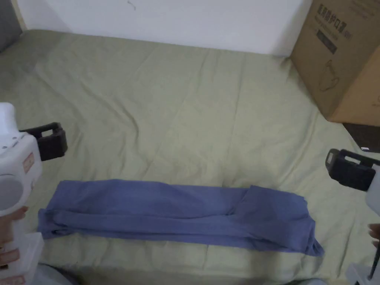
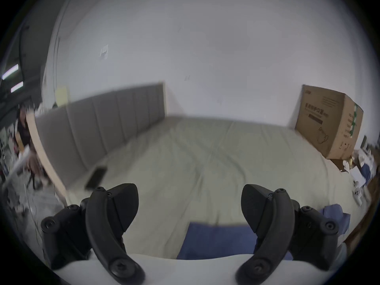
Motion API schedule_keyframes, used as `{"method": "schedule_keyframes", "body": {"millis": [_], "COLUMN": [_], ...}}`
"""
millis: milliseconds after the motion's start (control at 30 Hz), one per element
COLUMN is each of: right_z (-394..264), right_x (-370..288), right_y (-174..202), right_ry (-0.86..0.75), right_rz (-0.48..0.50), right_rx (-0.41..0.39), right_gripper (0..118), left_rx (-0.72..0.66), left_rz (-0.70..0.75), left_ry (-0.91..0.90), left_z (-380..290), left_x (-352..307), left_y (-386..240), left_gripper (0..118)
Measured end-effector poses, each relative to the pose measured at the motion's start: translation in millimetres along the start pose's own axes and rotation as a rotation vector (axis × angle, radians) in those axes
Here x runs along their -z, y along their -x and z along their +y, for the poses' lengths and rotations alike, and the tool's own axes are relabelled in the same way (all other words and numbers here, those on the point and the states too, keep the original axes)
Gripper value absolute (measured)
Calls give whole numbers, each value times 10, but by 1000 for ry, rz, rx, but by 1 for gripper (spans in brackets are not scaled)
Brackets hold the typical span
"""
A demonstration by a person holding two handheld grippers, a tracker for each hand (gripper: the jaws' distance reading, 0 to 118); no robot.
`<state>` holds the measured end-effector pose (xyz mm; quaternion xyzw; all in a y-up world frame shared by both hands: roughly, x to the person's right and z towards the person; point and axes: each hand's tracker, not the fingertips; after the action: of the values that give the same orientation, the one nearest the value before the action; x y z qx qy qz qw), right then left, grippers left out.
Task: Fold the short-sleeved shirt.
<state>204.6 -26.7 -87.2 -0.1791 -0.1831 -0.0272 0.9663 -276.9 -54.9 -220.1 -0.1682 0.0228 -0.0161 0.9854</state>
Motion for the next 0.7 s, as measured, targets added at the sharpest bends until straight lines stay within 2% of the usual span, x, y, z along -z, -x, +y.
{"method": "schedule_keyframes", "body": {"millis": [133,200,267,300,333,367,400,700], "right_z": [155,160,174,178,180,177,165,81], "right_x": [-90,-47,-36,-26,-11,2,15,-6], "right_y": [378,489,597,629,656,674,695,771], "right_ry": [-131,-169,-177,-176,-173,-170,-167,-155], "right_rz": [85,110,128,132,141,146,148,147], "right_rx": [16,1,-3,0,4,9,13,23], "right_gripper": [116,110,85,64,34,12,1,0], "left_rx": [88,115,112,111,105,97,87,9], "left_rz": [-59,-84,-107,-114,-125,-135,-140,-206], "left_ry": [-113,-130,-132,-132,-134,-134,-133,-62], "left_z": [154,157,156,140,130,119,106,32], "left_x": [-128,-130,-154,-117,-116,-113,-110,12], "left_y": [-370,-489,-590,-604,-630,-642,-656,-524], "left_gripper": [102,89,52,35,10,0,0,0]}}
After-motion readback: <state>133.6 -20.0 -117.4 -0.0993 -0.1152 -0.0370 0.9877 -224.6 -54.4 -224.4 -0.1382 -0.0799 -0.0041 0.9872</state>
